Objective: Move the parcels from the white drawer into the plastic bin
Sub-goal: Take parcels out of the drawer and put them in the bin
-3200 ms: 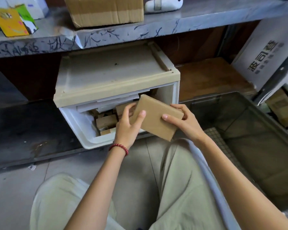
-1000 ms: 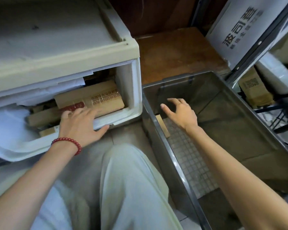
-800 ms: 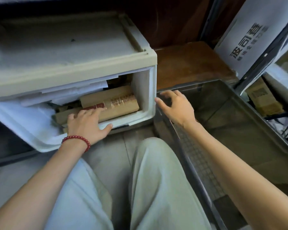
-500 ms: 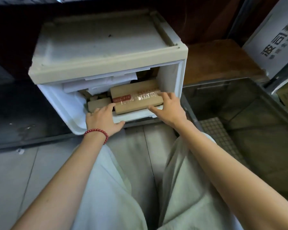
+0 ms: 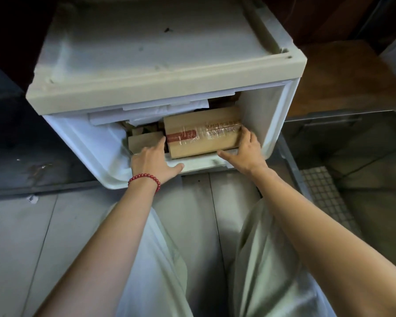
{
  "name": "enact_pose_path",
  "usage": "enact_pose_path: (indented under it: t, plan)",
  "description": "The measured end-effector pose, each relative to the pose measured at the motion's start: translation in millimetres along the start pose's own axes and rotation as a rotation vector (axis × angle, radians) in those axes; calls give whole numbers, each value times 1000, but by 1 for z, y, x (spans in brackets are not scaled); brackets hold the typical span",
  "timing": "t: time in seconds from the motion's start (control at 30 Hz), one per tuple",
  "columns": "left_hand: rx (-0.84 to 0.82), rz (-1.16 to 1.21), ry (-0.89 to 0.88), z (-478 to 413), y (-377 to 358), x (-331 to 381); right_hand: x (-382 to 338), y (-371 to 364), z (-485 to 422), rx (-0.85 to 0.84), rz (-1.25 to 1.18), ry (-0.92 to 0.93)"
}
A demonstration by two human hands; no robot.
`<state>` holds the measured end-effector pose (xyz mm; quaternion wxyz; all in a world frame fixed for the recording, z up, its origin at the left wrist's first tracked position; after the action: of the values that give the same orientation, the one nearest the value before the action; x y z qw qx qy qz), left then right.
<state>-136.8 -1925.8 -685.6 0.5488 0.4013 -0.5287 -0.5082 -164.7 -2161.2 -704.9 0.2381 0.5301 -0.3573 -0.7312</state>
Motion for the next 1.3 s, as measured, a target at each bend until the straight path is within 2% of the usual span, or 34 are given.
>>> enact_pose_path:
  t: [0.13, 0.3, 0.5, 0.73, 1.1, 1.3]
  plan:
    - [-4, 123, 31, -14, -11, 6, 2, 0, -15, 28, -128, -46]
    - [-71, 572, 103, -24, -20, 7, 7, 3, -23, 57, -215, -111]
    - [23, 775, 106, -18, -11, 0, 2, 2, -7, 11, -389, -86]
    - [-38, 838, 88, 16, -5, -6, -7, 12, 26, -1, -464, -14]
    - [47, 862, 8, 98, 30, -21, -21, 36, 105, 52, -553, 95]
    - [56, 887, 6, 135, 37, -43, -28, 42, 134, 16, -677, 127]
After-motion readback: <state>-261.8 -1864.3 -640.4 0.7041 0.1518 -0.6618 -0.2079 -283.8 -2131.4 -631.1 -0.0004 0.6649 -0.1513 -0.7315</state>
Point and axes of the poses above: each hand's wrist, its own z-axis away from the middle knuckle, its own y-axis out of the back of the hand, x = y × z, the point moved 6 cm from there along -z, towards the middle knuckle, and after that the axes turned 1 degree about y, right-handed, at the moved point
